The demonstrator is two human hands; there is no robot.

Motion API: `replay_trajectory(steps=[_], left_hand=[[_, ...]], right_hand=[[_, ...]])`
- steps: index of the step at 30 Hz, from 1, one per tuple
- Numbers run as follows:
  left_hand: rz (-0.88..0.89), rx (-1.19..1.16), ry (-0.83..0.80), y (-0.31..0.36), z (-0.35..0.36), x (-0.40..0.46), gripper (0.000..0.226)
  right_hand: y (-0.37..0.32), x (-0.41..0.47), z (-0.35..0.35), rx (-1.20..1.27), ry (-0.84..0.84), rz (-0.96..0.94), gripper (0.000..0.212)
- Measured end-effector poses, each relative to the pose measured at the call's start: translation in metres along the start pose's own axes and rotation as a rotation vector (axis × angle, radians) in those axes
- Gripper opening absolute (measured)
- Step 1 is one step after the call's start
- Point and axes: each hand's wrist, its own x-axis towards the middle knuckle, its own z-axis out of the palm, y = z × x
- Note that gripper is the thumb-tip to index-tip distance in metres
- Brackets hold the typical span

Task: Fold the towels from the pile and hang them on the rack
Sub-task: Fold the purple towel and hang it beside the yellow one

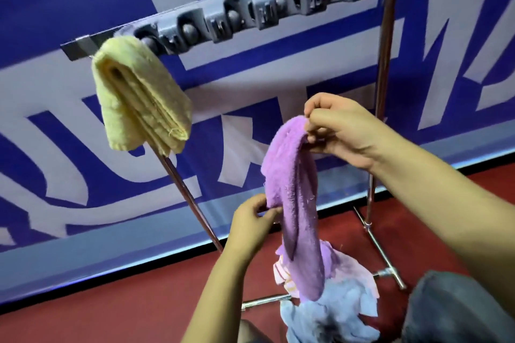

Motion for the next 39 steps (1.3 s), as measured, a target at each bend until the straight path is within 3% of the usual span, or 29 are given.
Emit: replay_trajectory(steps=[7, 11, 14, 17, 22, 33, 36, 39], left_hand=[[-0.026, -0.355, 0.243, 0.059, -0.048, -0.023, 0.011], [0.024, -0.473, 0.295, 0.088, -0.052, -0.028, 0.010], [-0.011, -0.566, 0.276, 0.100, -0.044, -0.027, 0.011], [-0.040, -0.637, 0.264, 0.109, -0.036, -0.026, 0.010], [-0.009, -0.722, 0.199, 0.121, -0.035, -0.033, 0.011], [0.094, -0.595, 0.020, 0.116, -0.043, -0.045, 0.028], [0.090, -0.683, 0.022, 0.116, -0.043, -0.046, 0.038], [0.136, -0.633, 0.020, 0.119, -0.050, -0.048, 0.039]], right_hand=[[0.001, 0.006, -0.008, -0.049, 0.086, 0.046, 0.027], [0.010, -0.007, 0.003, -0.310, -0.115, 0.069, 0.010], [0.009, -0.024, 0.013, -0.593, -0.284, -0.069, 0.028], [0.010, -0.036, 0.021, -0.779, -0.157, -0.267, 0.030], [0.013, -0.038, 0.021, -0.727, -0.083, -0.291, 0.020], [-0.003, -0.042, 0.020, -0.543, -0.072, -0.307, 0.004], [-0.007, -0.047, 0.025, -0.507, -0.039, -0.346, 0.014], [-0.012, -0.048, 0.023, -0.519, -0.056, -0.355, 0.011]])
